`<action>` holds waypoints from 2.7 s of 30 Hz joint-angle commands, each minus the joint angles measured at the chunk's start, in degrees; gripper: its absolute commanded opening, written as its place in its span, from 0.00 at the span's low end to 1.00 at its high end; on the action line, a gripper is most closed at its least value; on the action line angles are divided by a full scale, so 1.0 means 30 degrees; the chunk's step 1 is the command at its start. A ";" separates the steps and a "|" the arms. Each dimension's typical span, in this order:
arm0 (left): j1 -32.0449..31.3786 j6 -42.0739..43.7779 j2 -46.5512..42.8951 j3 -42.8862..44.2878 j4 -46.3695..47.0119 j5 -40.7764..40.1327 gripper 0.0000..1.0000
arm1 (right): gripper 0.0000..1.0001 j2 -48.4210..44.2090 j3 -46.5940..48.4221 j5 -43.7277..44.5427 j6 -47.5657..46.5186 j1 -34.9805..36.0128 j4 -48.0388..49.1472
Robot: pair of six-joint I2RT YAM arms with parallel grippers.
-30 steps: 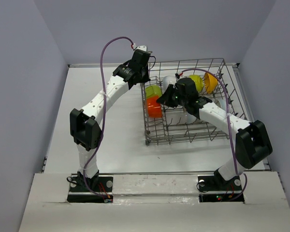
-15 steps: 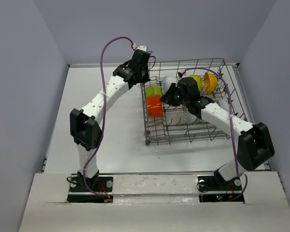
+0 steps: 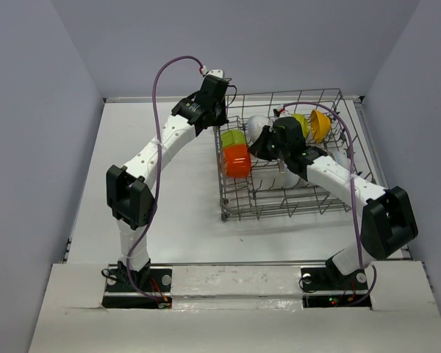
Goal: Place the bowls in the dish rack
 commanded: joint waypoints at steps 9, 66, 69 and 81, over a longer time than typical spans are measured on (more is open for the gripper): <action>0.0282 0.1483 -0.2155 0.1322 0.0567 -0.0532 0.00 | 0.01 0.1052 0.0301 0.0234 -0.0944 -0.0106 -0.0953; -0.0158 0.1688 -0.2769 0.4427 0.0244 -0.0475 0.49 | 0.17 -0.2462 0.1824 0.1669 -0.2936 -0.0106 -0.3794; -0.0158 0.1659 -0.2828 0.4778 0.0274 -0.0444 0.61 | 0.20 -0.2697 0.1942 0.1991 -0.3083 -0.0106 -0.3999; -0.0947 0.1337 -0.6486 0.1883 0.1328 -0.2376 0.86 | 1.00 -0.6151 0.2147 0.3601 -0.3990 -0.0106 -0.4410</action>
